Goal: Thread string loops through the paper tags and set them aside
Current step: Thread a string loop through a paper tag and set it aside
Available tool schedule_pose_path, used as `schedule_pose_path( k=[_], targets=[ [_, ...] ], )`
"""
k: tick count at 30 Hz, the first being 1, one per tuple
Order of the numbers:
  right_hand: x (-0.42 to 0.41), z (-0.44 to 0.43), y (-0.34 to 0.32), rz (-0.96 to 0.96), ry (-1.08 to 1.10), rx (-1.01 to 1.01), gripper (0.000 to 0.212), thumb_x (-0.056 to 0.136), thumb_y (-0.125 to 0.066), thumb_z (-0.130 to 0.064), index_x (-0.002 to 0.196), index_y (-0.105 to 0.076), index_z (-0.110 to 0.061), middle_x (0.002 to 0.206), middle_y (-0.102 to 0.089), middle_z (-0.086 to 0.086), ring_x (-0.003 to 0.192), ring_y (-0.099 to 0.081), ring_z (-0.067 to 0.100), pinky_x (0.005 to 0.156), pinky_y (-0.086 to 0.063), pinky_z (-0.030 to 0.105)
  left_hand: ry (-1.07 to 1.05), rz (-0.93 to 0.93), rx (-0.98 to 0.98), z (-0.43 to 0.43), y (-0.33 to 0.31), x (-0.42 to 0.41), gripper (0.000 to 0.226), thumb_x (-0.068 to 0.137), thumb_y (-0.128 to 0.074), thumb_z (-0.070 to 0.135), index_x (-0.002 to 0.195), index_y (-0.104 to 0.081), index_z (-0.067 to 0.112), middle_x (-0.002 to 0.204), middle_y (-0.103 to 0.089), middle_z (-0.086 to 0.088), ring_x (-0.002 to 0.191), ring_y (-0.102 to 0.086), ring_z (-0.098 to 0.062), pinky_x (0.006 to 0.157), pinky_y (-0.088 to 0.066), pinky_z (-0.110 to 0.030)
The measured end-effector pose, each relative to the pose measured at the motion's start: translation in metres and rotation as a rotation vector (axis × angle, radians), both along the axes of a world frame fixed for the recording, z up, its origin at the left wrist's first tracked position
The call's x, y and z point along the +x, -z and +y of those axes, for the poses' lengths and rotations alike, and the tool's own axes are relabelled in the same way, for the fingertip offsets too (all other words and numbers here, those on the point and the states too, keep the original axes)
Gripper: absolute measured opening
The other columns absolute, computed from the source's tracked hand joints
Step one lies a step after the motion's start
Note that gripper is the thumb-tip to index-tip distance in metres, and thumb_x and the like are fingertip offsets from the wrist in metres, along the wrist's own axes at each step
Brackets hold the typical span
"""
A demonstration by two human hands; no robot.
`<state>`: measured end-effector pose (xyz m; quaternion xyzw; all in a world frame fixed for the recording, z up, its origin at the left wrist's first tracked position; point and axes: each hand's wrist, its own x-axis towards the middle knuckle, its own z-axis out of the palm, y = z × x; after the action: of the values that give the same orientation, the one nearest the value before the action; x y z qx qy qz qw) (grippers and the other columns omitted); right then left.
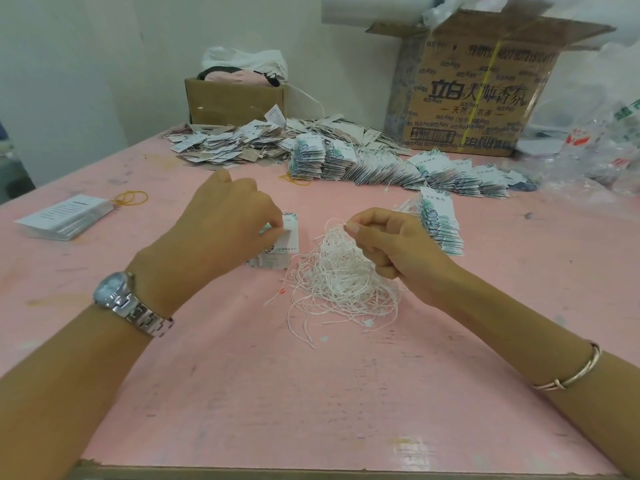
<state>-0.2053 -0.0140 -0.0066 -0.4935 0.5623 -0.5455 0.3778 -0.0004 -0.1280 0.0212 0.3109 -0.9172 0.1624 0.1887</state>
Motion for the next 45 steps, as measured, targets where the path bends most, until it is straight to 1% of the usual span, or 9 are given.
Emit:
schedule_pose_path(
  k=[6,11,16,20,27,30,32,35,45],
  targets=[
    [0.001,0.000,0.000,-0.044,-0.025,-0.031,0.009,0.098,-0.056,-0.015,0.090,-0.058,-0.011,0.069,-0.064,0.006,0.035,-0.025,0.008,0.037,-0.019,0.017,0.300,0.347,-0.420,0.012,-0.004,-0.002,0.017,0.091,-0.064,0.020,0.077,-0.070,0.014,0.077,-0.072,0.000,0.071,-0.060,-0.025,0.071,-0.032,-0.036],
    [0.000,0.000,-0.002,-0.168,0.017,-0.066,0.007,0.097,-0.056,-0.016,0.091,-0.055,-0.014,0.080,-0.072,0.005,0.034,-0.026,0.008,0.035,-0.020,0.017,0.497,0.373,-0.610,0.028,0.005,-0.018,0.018,0.089,-0.066,0.013,0.071,-0.070,0.015,0.076,-0.072,0.005,0.066,-0.061,-0.023,0.067,-0.033,-0.035],
    [-0.004,-0.002,-0.001,-0.153,0.086,-0.113,0.006,0.093,-0.062,-0.013,0.088,-0.059,-0.014,0.063,-0.053,-0.002,0.035,-0.026,0.008,0.038,-0.020,0.017,0.567,0.290,-0.627,0.031,0.016,-0.025,0.023,0.093,-0.066,0.019,0.071,-0.071,0.017,0.082,-0.073,0.008,0.070,-0.064,-0.021,0.066,-0.035,-0.034],
    [-0.004,-0.003,0.002,-0.097,0.141,-0.137,0.005,0.090,-0.066,-0.010,0.090,-0.064,-0.006,0.052,-0.039,-0.002,0.037,-0.027,0.009,0.039,-0.022,0.019,0.589,0.301,-0.490,0.029,0.015,-0.022,0.038,0.094,-0.062,0.047,0.075,-0.073,0.016,0.086,-0.073,0.005,0.073,-0.064,-0.021,0.070,-0.036,-0.036],
    [-0.008,-0.003,0.002,-0.079,0.195,-0.118,0.004,0.090,-0.066,-0.008,0.089,-0.065,-0.004,0.046,-0.046,-0.011,0.037,-0.028,0.008,0.040,-0.022,0.020,0.085,0.403,-0.426,0.001,-0.002,-0.002,0.036,0.102,-0.049,0.032,0.078,-0.065,0.010,0.082,-0.069,-0.008,0.077,-0.057,-0.027,0.078,-0.035,-0.040],
    [-0.007,-0.004,0.003,-0.076,0.173,-0.113,0.004,0.091,-0.066,-0.007,0.090,-0.065,-0.003,0.047,-0.049,-0.011,0.035,-0.029,0.007,0.037,-0.023,0.018,-0.378,0.228,-0.132,-0.021,0.002,0.013,0.044,0.100,-0.043,0.046,0.105,-0.065,0.008,0.108,-0.065,-0.015,0.100,-0.057,-0.034,0.092,-0.037,-0.045],
    [-0.006,-0.004,0.004,-0.066,0.159,-0.112,0.005,0.090,-0.066,-0.007,0.090,-0.065,-0.003,0.049,-0.052,-0.011,0.034,-0.029,0.006,0.036,-0.024,0.017,-0.568,0.089,-0.057,-0.036,0.009,0.025,0.059,0.097,-0.038,0.059,0.091,-0.063,0.005,0.094,-0.061,-0.016,0.086,-0.057,-0.032,0.087,-0.040,-0.043],
    [-0.005,-0.004,0.005,-0.045,0.155,-0.113,0.004,0.090,-0.066,-0.007,0.090,-0.066,-0.004,0.050,-0.054,-0.011,0.034,-0.030,0.007,0.036,-0.024,0.016,-0.612,0.075,0.037,-0.052,0.020,0.035,0.068,0.091,-0.039,0.068,0.059,-0.046,0.009,0.061,-0.048,-0.008,0.054,-0.041,-0.019,0.071,-0.034,-0.035],
    [-0.003,-0.004,0.006,-0.044,0.144,-0.111,0.004,0.090,-0.066,-0.006,0.086,-0.066,-0.004,0.052,-0.053,-0.006,0.035,-0.029,0.008,0.037,-0.022,0.017,-0.669,0.035,0.151,-0.068,0.023,0.039,0.059,0.086,-0.054,0.068,0.063,-0.050,0.014,0.061,-0.050,-0.004,0.053,-0.041,-0.018,0.056,-0.023,-0.029]
  ],
)
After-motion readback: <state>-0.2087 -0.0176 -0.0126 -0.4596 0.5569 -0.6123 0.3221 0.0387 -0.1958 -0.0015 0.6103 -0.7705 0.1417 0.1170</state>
